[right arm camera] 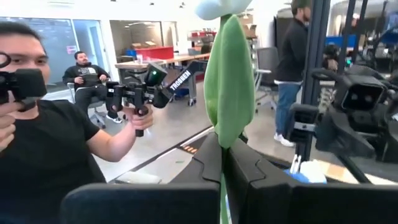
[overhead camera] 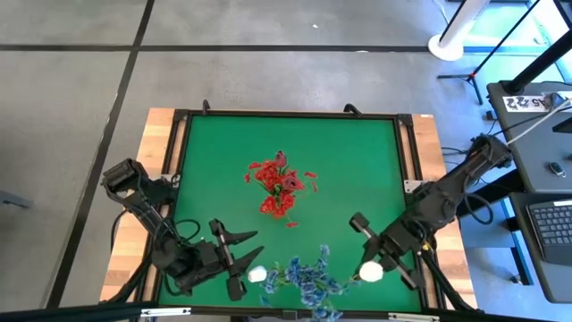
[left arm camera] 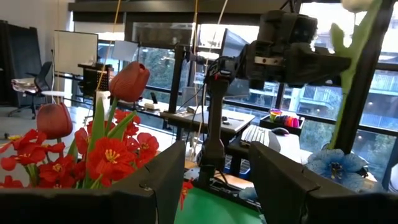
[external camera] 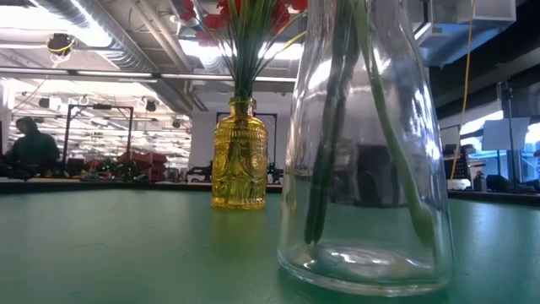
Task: Sort flowers into vase by color
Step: Put the white tulip into the transparent vase
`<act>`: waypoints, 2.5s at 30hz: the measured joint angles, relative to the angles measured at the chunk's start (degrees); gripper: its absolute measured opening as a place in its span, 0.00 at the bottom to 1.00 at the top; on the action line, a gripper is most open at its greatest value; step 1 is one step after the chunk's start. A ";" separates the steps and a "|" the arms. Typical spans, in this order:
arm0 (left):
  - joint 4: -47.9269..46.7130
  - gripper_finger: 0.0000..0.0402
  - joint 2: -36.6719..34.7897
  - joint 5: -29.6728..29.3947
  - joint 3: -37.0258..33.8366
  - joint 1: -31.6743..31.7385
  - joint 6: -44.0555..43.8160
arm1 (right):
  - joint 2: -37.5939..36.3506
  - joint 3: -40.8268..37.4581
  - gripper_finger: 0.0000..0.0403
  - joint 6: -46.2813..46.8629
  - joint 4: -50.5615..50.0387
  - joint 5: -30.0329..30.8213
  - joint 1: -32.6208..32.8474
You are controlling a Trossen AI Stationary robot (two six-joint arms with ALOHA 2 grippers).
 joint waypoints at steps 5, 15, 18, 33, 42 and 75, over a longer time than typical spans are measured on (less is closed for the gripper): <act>0.01 0.44 0.00 0.07 0.00 0.26 -0.05 | 3.56 0.00 0.00 -2.45 4.70 0.01 -0.16; -0.08 0.44 0.00 0.14 0.00 0.26 -0.24 | 9.21 0.00 0.00 -7.96 8.89 -0.79 -1.60; -1.31 0.44 0.00 0.22 0.00 0.26 -1.36 | 10.31 0.00 0.00 -11.65 10.10 -1.13 -1.62; -5.85 0.44 0.04 0.24 0.00 0.39 -5.18 | 14.46 0.00 0.00 -14.77 12.14 -1.41 -1.62; -5.94 0.44 0.04 0.24 0.00 0.42 -6.16 | 16.86 0.00 0.00 -9.51 11.41 -1.98 -1.60; -9.10 0.44 0.04 0.11 0.00 0.87 -9.29 | 21.21 -10.64 0.01 -0.19 21.30 -1.50 -5.47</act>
